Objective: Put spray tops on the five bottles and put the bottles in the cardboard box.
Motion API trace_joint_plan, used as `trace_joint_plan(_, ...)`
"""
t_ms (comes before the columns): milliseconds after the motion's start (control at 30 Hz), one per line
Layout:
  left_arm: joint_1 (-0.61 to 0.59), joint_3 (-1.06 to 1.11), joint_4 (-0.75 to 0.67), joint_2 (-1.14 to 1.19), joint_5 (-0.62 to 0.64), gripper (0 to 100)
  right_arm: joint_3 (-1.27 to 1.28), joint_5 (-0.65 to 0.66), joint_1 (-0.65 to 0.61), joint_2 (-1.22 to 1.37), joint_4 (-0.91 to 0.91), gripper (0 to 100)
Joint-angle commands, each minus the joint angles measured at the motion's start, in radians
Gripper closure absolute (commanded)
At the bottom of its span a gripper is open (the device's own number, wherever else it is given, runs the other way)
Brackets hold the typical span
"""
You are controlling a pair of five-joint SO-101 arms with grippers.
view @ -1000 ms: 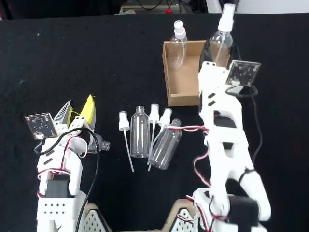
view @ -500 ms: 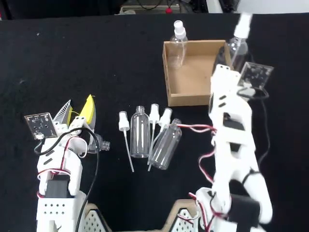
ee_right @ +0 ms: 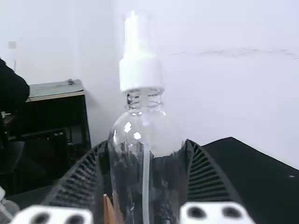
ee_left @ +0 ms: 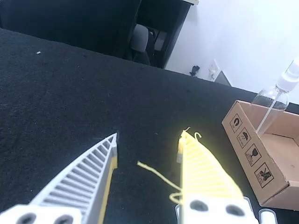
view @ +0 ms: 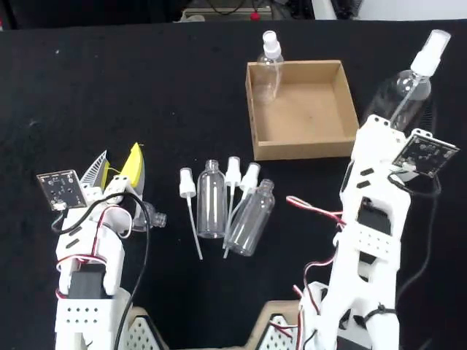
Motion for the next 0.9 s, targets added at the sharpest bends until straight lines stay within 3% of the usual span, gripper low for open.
trace_joint_plan(0, -0.004, 0.025, -0.012, -0.015, 0.008, 80, -0.088, -0.009, 0.081, -0.033, -0.026, 90.6)
trace_joint_plan(367, -0.004, 0.025, -0.014, -0.015, 0.008, 80, -0.311, 0.000, 0.351, 0.346, -0.066, 90.4)
trace_joint_plan(500, -0.004, 0.025, -0.012, -0.015, 0.008, 80, -0.291, 0.008, 0.373, 0.507, -0.347, 90.4)
trace_joint_plan(667, -0.004, 0.025, -0.012, -0.015, 0.008, 80, -0.236, 0.157, 0.338, 0.750, -0.763, 90.6)
trace_joint_plan(867, -0.004, 0.025, -0.012, -0.015, 0.008, 80, -0.309, 0.183, 0.330, 1.049, -0.997, 90.4)
